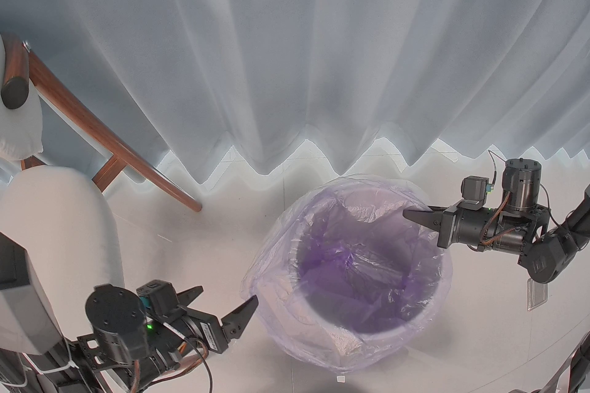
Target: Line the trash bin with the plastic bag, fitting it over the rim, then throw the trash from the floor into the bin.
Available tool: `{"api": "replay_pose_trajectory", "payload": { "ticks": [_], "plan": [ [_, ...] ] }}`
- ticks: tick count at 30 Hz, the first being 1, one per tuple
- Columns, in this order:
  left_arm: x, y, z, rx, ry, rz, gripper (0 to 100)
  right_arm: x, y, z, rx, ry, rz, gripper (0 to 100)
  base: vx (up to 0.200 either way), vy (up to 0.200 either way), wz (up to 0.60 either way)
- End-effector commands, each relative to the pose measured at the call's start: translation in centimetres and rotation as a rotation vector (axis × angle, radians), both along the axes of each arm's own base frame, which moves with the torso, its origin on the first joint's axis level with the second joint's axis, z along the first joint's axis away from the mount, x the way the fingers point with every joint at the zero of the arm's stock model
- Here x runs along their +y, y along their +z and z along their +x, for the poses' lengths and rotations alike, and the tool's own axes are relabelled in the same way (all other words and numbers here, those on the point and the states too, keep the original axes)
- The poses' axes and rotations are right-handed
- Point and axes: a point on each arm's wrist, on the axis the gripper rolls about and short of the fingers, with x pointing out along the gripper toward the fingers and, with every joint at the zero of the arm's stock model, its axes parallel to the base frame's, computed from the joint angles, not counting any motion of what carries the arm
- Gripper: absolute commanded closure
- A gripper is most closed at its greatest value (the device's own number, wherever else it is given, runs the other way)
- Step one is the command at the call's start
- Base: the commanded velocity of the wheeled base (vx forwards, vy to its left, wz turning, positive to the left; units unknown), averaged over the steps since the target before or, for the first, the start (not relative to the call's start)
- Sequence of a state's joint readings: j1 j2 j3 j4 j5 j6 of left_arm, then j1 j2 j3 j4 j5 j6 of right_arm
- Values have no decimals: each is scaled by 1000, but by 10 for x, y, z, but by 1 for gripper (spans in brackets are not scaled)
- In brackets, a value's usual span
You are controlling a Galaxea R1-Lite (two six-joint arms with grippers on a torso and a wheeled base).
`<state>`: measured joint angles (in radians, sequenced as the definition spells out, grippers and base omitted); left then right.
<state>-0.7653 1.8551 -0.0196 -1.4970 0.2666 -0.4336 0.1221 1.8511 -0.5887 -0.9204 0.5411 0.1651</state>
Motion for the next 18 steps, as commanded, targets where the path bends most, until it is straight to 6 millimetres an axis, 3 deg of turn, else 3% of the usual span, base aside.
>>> {"api": "replay_pose_trajectory", "payload": {
  "ticks": [1,7,14,18],
  "plan": [
    [15,25,-6,-87,35,-84,0,-5,-23,26,37,-40,-12,100,0,0,0],
    [14,41,-7,-139,24,-172,0,13,-45,33,22,-4,-12,100,0,0,0],
    [-17,53,32,-124,74,-393,0,30,-76,40,-20,43,-5,100,0,0,0],
    [-33,75,49,-118,52,-612,0,37,-87,38,-3,94,7,100,0,0,0]
  ]
}}
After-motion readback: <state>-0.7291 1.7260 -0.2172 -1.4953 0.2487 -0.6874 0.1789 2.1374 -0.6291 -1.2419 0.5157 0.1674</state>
